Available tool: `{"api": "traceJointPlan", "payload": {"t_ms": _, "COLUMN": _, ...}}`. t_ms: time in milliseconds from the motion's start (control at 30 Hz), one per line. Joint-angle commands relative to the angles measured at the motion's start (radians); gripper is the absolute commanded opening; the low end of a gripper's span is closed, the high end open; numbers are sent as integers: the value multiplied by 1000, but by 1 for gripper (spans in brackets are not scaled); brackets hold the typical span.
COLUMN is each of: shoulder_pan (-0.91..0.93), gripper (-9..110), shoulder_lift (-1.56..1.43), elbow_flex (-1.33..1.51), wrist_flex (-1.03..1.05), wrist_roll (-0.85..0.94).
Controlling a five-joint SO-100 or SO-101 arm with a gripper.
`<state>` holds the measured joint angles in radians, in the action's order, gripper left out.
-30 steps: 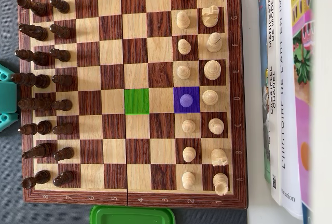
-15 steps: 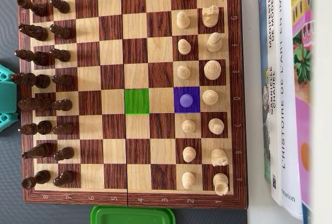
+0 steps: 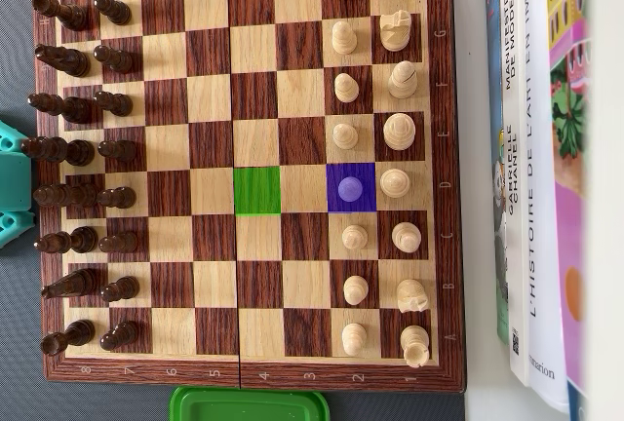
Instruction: Play chess
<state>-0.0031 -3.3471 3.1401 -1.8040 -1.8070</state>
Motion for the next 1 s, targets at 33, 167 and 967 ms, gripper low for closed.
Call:
{"api": "traceJointPlan", "payload": {"t_ms": 33, "shoulder_pan": 3, "gripper": 12, "shoulder_lift": -2, "elbow_flex": 20, "wrist_flex": 2, "wrist_roll": -12}}
{"api": "traceJointPlan", "payload": {"t_ms": 167, "shoulder_pan": 3, "gripper": 12, "shoulder_lift": -2, "elbow_flex": 20, "wrist_flex": 3, "wrist_roll": -12}}
{"api": "traceJointPlan", "payload": {"t_ms": 967, "shoulder_pan": 15, "gripper": 12, "shoulder_lift": 9, "elbow_flex": 20, "wrist_flex": 21, "wrist_roll": -8}}
